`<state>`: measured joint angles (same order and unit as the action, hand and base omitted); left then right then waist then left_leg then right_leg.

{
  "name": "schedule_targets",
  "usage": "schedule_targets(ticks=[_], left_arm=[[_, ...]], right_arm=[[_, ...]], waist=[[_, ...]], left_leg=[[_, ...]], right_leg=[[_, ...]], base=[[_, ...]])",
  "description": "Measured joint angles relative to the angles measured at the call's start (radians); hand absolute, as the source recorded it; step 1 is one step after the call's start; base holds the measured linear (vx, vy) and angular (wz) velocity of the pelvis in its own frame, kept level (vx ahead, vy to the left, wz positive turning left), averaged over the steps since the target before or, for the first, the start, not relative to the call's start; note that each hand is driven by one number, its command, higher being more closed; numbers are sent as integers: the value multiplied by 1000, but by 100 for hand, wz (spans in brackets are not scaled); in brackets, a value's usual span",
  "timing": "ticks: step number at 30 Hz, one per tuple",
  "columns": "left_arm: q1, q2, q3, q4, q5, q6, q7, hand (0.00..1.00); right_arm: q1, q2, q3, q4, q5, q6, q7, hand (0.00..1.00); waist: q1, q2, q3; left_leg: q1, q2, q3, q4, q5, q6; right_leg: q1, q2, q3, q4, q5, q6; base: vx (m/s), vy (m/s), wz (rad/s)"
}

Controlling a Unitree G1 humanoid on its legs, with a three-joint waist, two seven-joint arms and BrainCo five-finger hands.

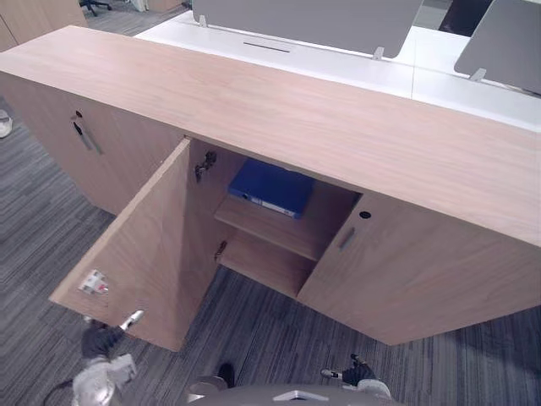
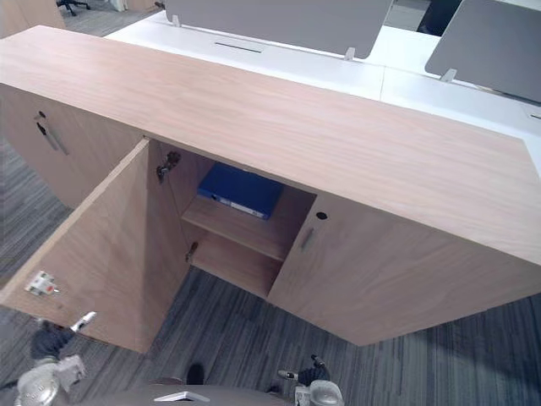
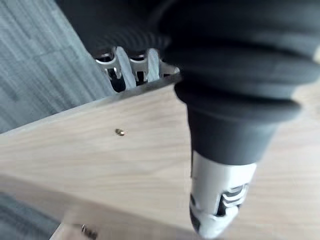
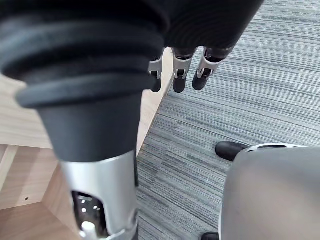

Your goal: Walk over to the cabinet, pick up the folder, carry it to the office cabinet, place the folder inside the office cabinet, then close the office cabinet door

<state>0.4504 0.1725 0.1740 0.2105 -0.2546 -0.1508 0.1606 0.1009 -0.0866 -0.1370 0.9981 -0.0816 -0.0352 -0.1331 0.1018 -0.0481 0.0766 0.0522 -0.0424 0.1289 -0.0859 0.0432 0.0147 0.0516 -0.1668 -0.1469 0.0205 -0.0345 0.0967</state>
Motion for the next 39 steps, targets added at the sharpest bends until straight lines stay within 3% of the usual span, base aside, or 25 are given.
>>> schedule_targets(ticks=[4,13,25,31,39], left_arm=[[30,-17,-88,-1,1,5,-51,0],[-45,-42,-351,-24,53,19,-191,0],[-268,-53,-366,106,145,23,-136,0],[-372,-10,-344,222,177,53,-65,0],[-485,17,-355,321,221,65,-33,0]], right_arm=[[3,-2,0,-9,0,0,0,0],[1,1,30,-44,1,-1,-1,0],[-5,-2,47,-48,0,1,-9,0],[-7,-8,35,-46,1,17,-9,0],[-15,-10,33,-38,1,21,-11,0]], waist=[[-15,12,-5],[-87,18,-30],[-151,25,-65],[-166,39,-82],[-199,41,-83]], left_leg=[[-1,2,16,0,8,-4],[11,6,141,-1,-2,9],[20,15,207,0,-31,0],[31,34,254,6,-53,-17],[34,61,264,7,-60,-19]], right_leg=[[-16,7,46,11,-5,8],[-61,21,198,-9,4,-6],[-89,34,250,-17,20,-27],[-91,59,284,-49,77,4],[-84,87,286,-81,97,-22]], base=[[-109,15,-12],[-66,40,-40],[32,6,-20],[117,-44,-26],[62,-55,-14]])
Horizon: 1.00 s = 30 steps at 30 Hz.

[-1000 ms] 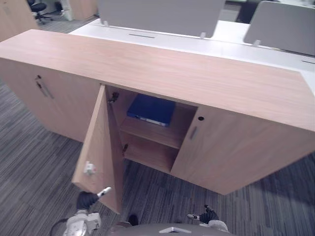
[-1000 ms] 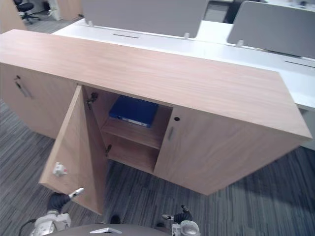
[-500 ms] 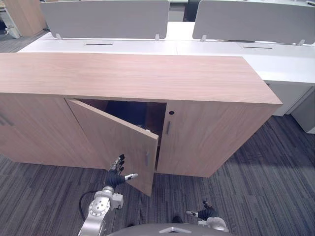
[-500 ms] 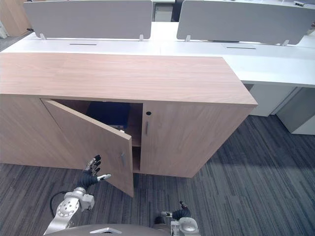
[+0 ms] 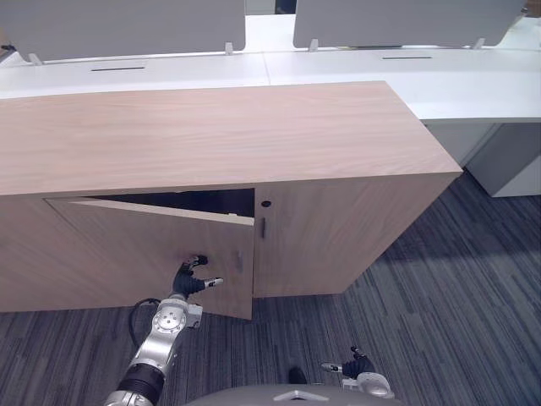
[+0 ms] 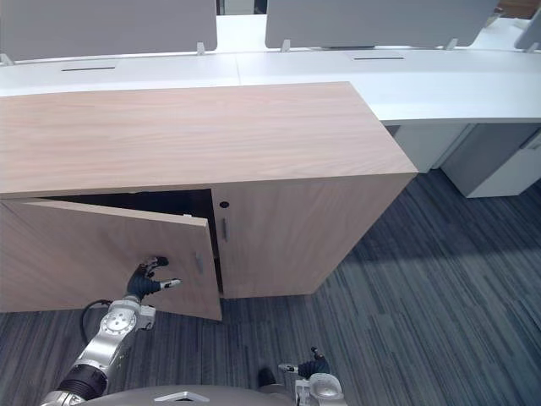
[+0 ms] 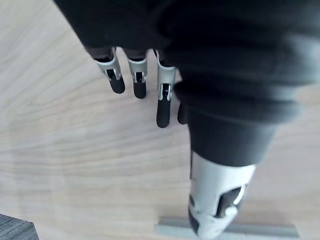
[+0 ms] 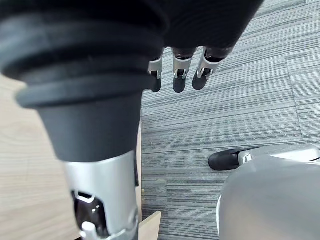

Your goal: Walk over to the cabinet, pick up the folder, carry it to the office cabinet, place the folder inside the office cabinet, then close the office cabinet door

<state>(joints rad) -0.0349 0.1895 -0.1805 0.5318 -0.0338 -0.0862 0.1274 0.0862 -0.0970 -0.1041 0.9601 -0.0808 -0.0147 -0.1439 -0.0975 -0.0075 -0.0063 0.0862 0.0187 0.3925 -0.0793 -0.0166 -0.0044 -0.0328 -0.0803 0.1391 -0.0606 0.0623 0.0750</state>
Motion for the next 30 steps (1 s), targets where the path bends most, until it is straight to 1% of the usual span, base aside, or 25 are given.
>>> schedule_targets(ticks=[3,10,12,14,16,17,20,21,27,30], left_arm=[[-13,-1,-11,7,1,0,0,0],[2,-10,-23,49,18,1,-3,0],[30,-16,-24,49,18,1,-7,0],[52,-18,-24,70,18,1,-13,0],[70,-18,-21,102,18,5,-27,0],[78,-18,-17,128,18,9,-30,0],[94,-19,-7,197,19,13,-31,0],[100,-22,11,225,22,14,-33,0],[127,-24,132,415,80,26,-33,0],[157,-28,177,474,107,35,-32,0]], right_arm=[[2,-1,-8,3,0,1,-3,0],[20,-4,-26,29,5,9,-11,0],[25,-8,-30,41,6,19,-11,0],[30,-7,-39,46,15,19,-12,0],[29,-7,-42,48,15,19,-11,0],[27,-7,-47,52,16,19,-12,0],[24,-5,-60,79,18,18,-12,0],[24,-3,-64,80,28,18,-12,0],[17,3,-82,108,48,18,-12,0],[14,6,-108,120,55,18,-12,0]], waist=[[-13,0,0],[-12,1,-1],[-12,3,-2],[-12,3,-2],[-10,3,-2],[-8,2,-1],[6,-4,-4],[13,-8,-5],[20,-18,-8],[40,-21,-10]], left_leg=[[3,-1,-2,0,0,0],[3,-1,0,-2,5,-5],[2,1,0,-6,6,-8],[2,2,0,-6,7,-9],[1,2,0,-6,5,-12],[0,2,-1,-4,3,-14],[-1,0,-8,0,6,-10],[-2,-1,-12,0,6,-10],[0,-6,-42,0,9,-4],[5,-7,-44,0,11,-3]], right_leg=[[1,-2,-16,-3,3,-4],[1,-4,-15,-13,5,0],[1,-3,-15,-18,6,1],[1,-1,-15,-22,6,1],[1,-1,-15,-25,8,4],[1,-1,-15,-25,13,12],[1,-1,-16,-25,14,15],[1,-1,-16,-25,14,15],[15,-6,-34,-25,11,18],[20,-8,-36,-25,11,18]], base=[[-76,-49,0],[-98,-49,-2],[-68,-52,-1],[-45,-50,-1],[-29,-43,0],[-6,-34,1],[-1,-31,2],[-4,-29,5],[-18,-34,11],[-61,-39,4]])
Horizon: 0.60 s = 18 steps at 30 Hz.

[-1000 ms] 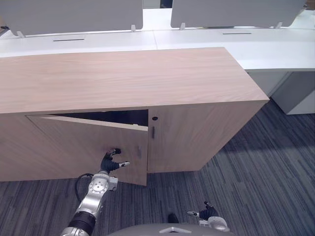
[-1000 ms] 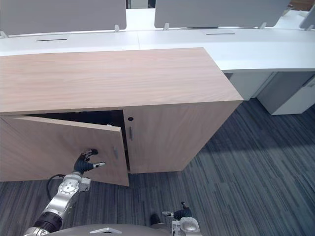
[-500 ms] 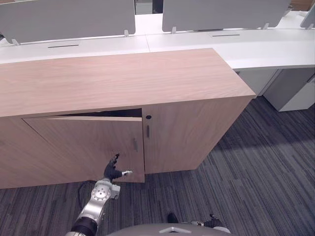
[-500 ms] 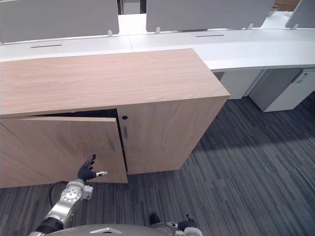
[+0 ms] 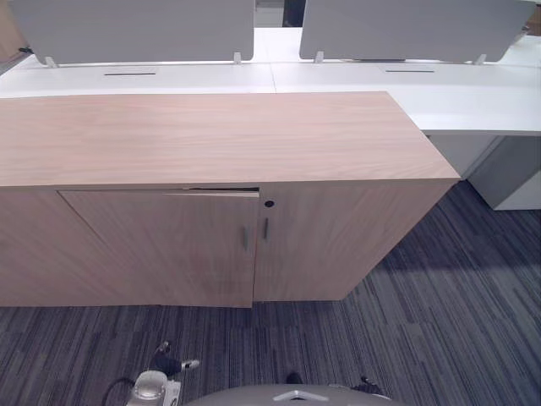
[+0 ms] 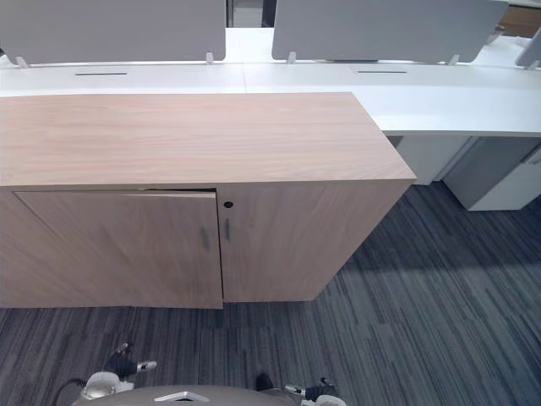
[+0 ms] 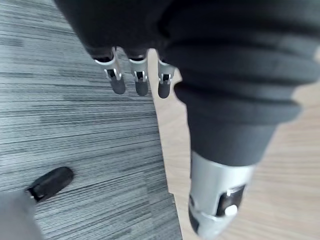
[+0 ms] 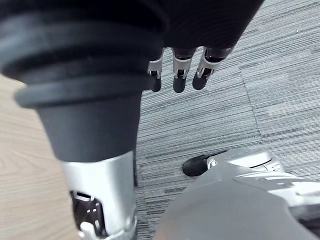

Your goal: Walk over to the cabinet, pick up the folder, carry it to the office cabinet, place the folder inside the office cabinet, then close the office cabinet door

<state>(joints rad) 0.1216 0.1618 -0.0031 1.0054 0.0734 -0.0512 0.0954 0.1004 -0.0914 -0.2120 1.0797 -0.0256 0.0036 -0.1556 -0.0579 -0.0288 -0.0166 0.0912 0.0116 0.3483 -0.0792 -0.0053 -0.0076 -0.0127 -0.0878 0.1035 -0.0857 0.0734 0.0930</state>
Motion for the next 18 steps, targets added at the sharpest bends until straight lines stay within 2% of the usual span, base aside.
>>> schedule_targets(ticks=[6,18], left_arm=[[38,-24,67,38,20,8,4,0],[50,-40,123,73,27,11,5,0]], right_arm=[[-7,1,-7,1,0,0,1,0],[-19,2,-27,4,-3,1,3,0]], waist=[[8,-1,2],[30,3,9]], left_leg=[[16,-5,-1,-1,-2,-9],[28,-11,0,-6,-7,-13]], right_leg=[[14,-8,-2,-1,-4,-4],[27,-13,-2,5,-4,-4]], base=[[-69,-31,-1],[-27,-15,0]])
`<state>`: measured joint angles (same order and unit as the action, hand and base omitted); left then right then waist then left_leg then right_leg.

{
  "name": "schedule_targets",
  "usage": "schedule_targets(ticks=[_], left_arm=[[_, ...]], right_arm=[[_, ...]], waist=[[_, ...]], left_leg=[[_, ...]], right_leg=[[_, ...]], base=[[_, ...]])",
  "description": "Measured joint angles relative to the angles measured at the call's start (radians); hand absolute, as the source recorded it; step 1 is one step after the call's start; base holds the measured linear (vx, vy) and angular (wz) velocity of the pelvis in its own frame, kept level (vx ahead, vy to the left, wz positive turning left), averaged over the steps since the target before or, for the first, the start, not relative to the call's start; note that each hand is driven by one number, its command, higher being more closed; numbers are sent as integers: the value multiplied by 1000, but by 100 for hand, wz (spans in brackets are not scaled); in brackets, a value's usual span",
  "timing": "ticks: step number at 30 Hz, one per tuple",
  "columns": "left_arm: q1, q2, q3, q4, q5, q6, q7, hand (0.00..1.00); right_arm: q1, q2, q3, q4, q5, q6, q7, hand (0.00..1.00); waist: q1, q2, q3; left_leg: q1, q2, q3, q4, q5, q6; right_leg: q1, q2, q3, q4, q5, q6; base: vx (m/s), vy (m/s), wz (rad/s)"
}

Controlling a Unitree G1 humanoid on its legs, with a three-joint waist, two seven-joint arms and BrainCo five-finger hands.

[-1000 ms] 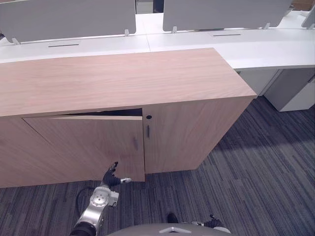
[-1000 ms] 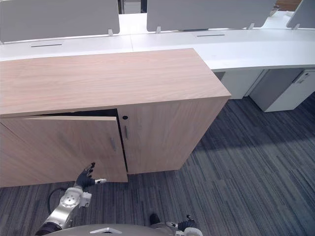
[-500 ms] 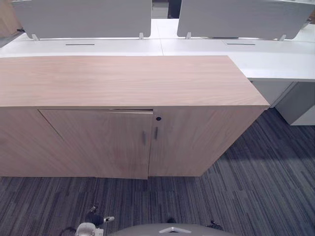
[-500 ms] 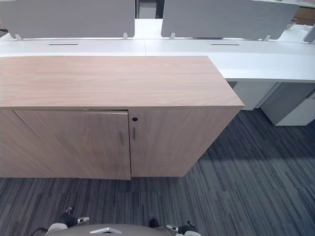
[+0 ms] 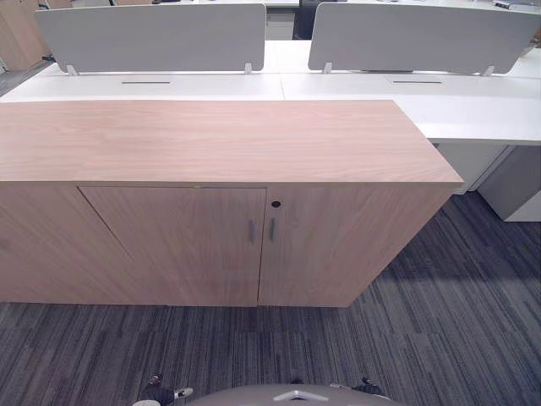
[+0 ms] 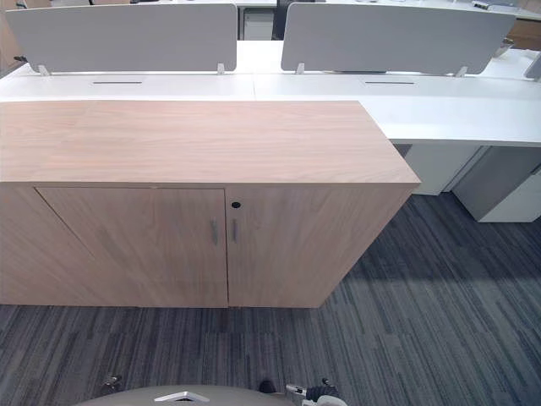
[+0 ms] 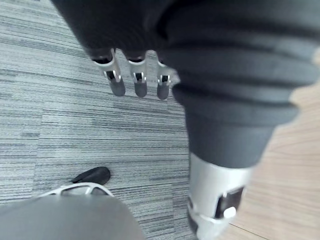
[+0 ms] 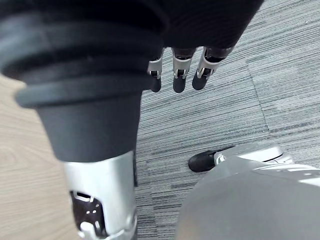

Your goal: Walk over to the cabinet, pick up the folder, carry it to the office cabinet, place the folder inside the office cabinet, then close the office cabinet door

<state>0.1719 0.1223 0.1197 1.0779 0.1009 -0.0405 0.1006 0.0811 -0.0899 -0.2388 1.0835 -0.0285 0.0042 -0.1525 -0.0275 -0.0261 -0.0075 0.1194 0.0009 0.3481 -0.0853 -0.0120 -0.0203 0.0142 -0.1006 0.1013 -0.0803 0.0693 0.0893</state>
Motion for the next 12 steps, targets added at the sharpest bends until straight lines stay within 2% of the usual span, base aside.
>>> schedule_targets(ticks=[12], left_arm=[[8,-8,28,4,0,13,-8,0]], right_arm=[[-17,0,2,3,-9,0,2,0]], waist=[[19,-1,8]], left_leg=[[21,-1,-14,0,-5,4]], right_leg=[[25,-1,-10,10,-20,2]], base=[[-7,-19,3]])
